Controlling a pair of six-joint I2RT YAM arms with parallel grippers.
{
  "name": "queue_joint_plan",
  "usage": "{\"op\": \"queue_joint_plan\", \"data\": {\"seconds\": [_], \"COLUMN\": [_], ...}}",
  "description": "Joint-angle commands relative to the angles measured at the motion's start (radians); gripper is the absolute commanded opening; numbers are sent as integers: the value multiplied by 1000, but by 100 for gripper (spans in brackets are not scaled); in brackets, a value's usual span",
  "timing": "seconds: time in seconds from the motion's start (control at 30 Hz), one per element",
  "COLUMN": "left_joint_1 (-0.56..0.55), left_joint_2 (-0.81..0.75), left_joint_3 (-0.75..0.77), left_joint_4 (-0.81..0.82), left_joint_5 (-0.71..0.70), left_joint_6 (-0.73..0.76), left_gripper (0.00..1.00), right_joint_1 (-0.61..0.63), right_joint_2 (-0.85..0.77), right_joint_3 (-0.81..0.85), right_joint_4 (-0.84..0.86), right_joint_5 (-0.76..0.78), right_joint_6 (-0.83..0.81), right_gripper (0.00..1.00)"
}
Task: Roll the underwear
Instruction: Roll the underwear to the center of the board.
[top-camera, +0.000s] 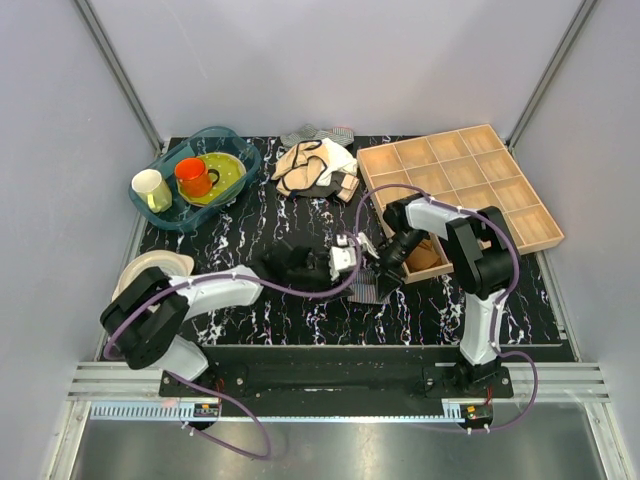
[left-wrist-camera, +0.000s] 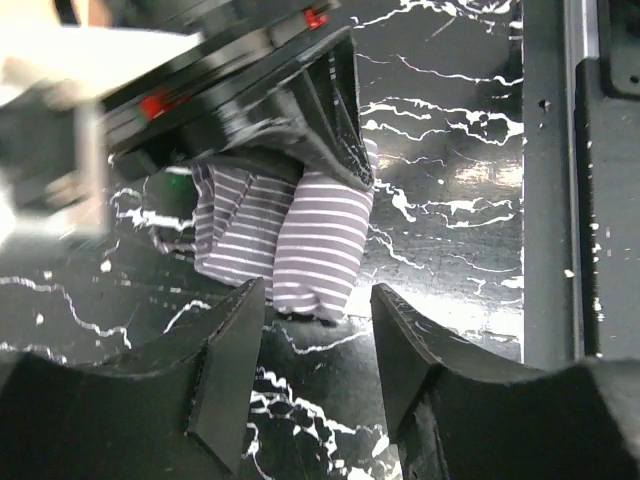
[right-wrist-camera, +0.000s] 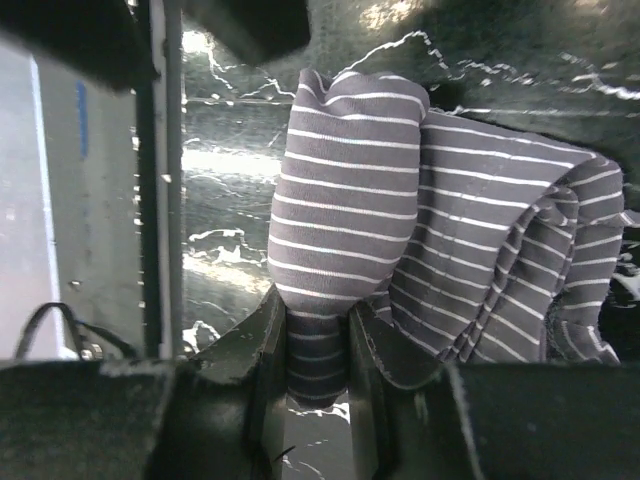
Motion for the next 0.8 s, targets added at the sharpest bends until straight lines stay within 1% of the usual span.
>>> {"op": "queue_joint_plan", "data": {"seconds": [0.0,0.17,0.3,0.33,0.5,0.6,0.63,0.7,0.73,0.77], "left_joint_1": [-90,-166,-186,-189,-204,-206,-206,-204,-203,-200], "left_joint_2": [52,150,211,225,314,366,387,408,415,434], "left_joint_3": [74,151,196,226,303,348,357,377,386,395], "left_joint_4": [-17,-78,-123,-137,-227,-281,-290,-327,-344,-380], "left_joint_5": [-150,-207,-203,-207,-253,-293,-308,-310,-307,-299], "left_joint_6": [238,312,344,359,401,412,412,412,407,405], "left_gripper": [52,53,54,54,52,40,32,22,16,4], "right_joint_1": [-28,-45,-54,-56,-68,-74,-76,-89,-95,-100], "right_joint_2": [54,85,85,85,76,48,37,7,-7,-19], "right_joint_3": [25,19,15,13,16,12,10,13,16,22], "right_joint_4": [-103,-87,-80,-80,-76,-77,-73,-71,-70,-65], "right_joint_5": [-56,-47,-45,-45,-59,-76,-81,-96,-102,-111], "right_joint_6": [75,99,98,100,98,92,90,92,92,92], "right_gripper": [24,24,25,25,26,29,31,34,35,39]}}
